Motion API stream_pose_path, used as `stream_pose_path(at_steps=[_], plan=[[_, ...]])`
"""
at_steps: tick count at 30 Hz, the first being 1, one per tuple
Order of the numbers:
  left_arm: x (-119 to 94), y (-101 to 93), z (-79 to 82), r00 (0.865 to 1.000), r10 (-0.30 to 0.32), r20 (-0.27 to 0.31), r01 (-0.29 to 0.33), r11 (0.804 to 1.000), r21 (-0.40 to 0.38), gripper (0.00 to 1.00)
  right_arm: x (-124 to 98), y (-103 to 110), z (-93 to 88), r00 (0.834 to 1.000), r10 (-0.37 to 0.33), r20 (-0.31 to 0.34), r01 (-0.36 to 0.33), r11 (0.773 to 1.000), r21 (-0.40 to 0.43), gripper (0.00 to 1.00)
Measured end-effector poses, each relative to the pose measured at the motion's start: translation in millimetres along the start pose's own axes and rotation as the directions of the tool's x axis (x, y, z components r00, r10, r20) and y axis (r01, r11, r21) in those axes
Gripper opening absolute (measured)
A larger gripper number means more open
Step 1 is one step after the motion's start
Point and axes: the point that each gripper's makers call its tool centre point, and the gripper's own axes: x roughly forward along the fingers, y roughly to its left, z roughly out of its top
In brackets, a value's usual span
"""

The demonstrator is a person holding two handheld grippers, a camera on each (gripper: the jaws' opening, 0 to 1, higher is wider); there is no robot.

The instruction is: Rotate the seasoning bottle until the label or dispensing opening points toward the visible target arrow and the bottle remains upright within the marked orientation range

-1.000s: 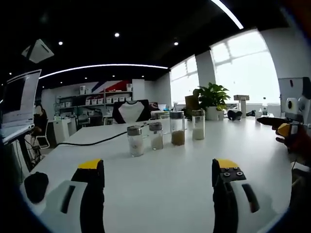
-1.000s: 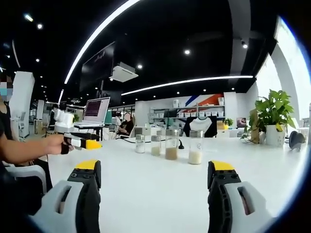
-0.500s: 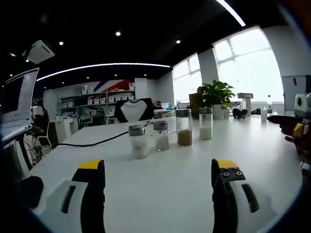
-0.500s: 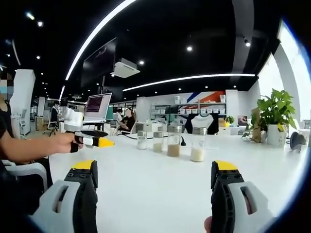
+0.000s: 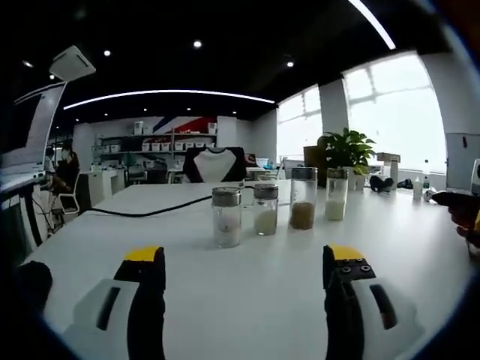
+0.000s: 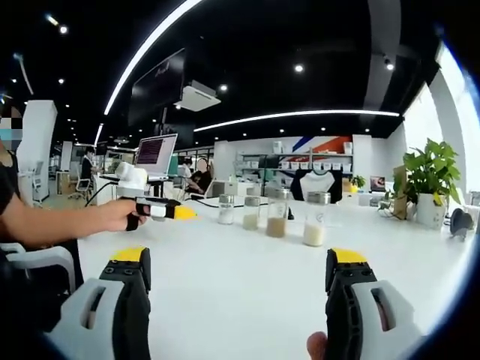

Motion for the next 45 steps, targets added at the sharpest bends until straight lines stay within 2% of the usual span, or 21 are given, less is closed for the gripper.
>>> stream_pose_path(at_steps=[9, 13, 17, 20, 25, 27, 29, 32, 39, 42, 45], plan=[[25.4, 10.9, 13.4, 0.999, 0.008, 0.037, -0.009, 1.000, 0.024, 0.88, 2.0, 5.4, 1.8, 1.000, 0.015, -0.002, -0.015, 1.000, -0.005, 0.99], [38.2, 13.0, 17.1, 0.998, 0.000, 0.060, -0.003, 0.999, 0.037, 0.83, 2.1, 5.3, 1.8, 1.000, 0.016, -0.003, -0.016, 1.000, -0.003, 0.99], [48.5, 12.4, 23.6, 0.994, -0.015, 0.109, 0.008, 0.998, 0.064, 0.77, 2.3, 5.4, 0.4, 1.000, 0.021, -0.004, -0.021, 1.000, 0.000, 0.99], [56.0, 15.4, 23.0, 0.994, -0.007, 0.107, -0.001, 0.997, 0.073, 0.74, 2.3, 4.6, -0.2, 1.000, 0.020, -0.006, -0.020, 1.000, 0.003, 0.99], [64.9, 18.6, 28.0, 0.990, -0.002, 0.139, -0.004, 0.999, 0.039, 0.65, 2.2, 4.8, 0.5, 1.000, 0.022, 0.000, -0.022, 1.000, 0.010, 0.99], [72.7, 19.3, 28.0, 0.991, -0.009, 0.134, 0.004, 1.000, 0.031, 0.64, 2.3, 4.0, 0.0, 1.000, 0.020, 0.000, -0.020, 1.000, 0.015, 0.99], [79.3, 16.1, 28.5, 0.991, -0.026, 0.132, 0.036, 0.997, -0.074, 0.63, 2.9, 4.7, -1.6, 1.000, 0.029, -0.005, -0.029, 0.999, 0.017, 0.99], [85.4, 19.4, 29.9, 0.993, -0.010, 0.120, 0.008, 1.000, 0.016, 0.62, 3.1, 2.4, -3.6, 1.000, 0.028, -0.013, -0.028, 1.000, 0.014, 0.99], [102.9, 19.3, 30.9, 0.993, -0.009, 0.115, 0.010, 1.000, -0.010, 0.56, 1.5, 1.1, -4.4, 0.999, 0.049, -0.005, -0.048, 0.999, 0.025, 0.96], [107.4, 17.0, 27.1, 0.995, -0.012, 0.102, 0.011, 1.000, 0.009, 0.54, 0.3, -1.2, -4.0, 0.999, 0.045, -0.004, -0.045, 0.999, 0.017, 0.96], [112.1, 18.7, 30.9, 0.994, -0.005, 0.108, 0.003, 1.000, 0.012, 0.52, -1.8, -5.5, -4.1, 0.999, 0.044, 0.007, -0.044, 0.999, 0.030, 0.96]])
